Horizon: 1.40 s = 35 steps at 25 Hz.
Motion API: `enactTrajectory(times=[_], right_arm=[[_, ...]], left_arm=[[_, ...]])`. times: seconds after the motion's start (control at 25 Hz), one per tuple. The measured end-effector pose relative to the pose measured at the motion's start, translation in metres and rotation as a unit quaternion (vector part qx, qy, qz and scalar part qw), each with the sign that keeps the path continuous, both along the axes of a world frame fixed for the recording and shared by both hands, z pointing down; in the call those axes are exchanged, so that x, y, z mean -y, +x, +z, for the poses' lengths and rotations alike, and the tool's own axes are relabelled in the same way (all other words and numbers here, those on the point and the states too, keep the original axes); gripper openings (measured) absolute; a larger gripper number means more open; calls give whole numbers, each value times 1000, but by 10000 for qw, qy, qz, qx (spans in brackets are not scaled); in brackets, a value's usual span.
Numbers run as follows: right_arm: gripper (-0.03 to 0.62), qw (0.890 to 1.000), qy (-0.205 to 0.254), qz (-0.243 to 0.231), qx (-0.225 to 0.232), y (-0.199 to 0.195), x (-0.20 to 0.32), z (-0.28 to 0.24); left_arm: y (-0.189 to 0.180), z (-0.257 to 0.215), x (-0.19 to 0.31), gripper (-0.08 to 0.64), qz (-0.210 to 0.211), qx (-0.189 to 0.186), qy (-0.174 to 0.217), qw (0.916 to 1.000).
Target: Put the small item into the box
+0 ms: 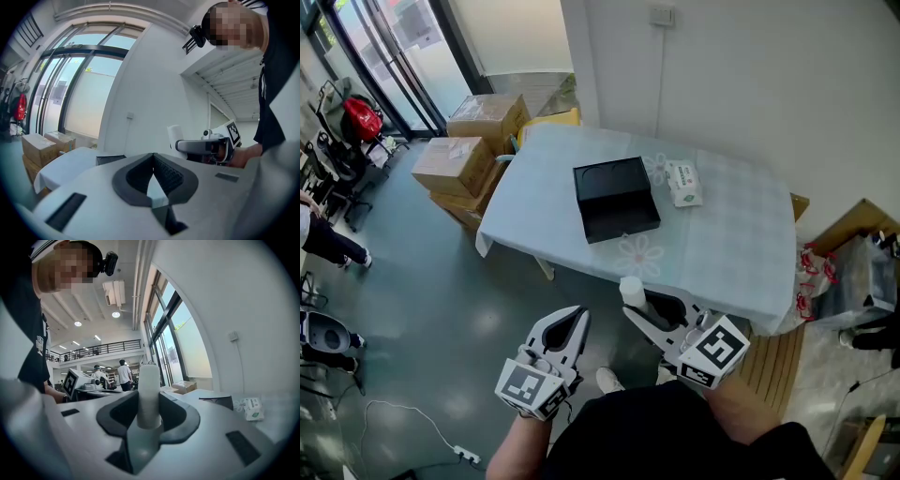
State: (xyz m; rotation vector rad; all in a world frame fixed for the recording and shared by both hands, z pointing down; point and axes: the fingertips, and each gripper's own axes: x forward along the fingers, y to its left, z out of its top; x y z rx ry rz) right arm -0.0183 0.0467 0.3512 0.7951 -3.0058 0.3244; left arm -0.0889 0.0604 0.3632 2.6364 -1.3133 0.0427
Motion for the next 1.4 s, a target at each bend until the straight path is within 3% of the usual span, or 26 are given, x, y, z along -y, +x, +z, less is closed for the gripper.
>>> enactTrajectory(times=[0.64,1.4], right_arm=[[138,9998,-10,184,-53,-55,7,5],[138,9997,41,-238,-13,-17,113,2]], left_arm=[[-55,9,8,8,186,-41,-11,9998],[-6,11,91,8,-135,-23,-65,9999]])
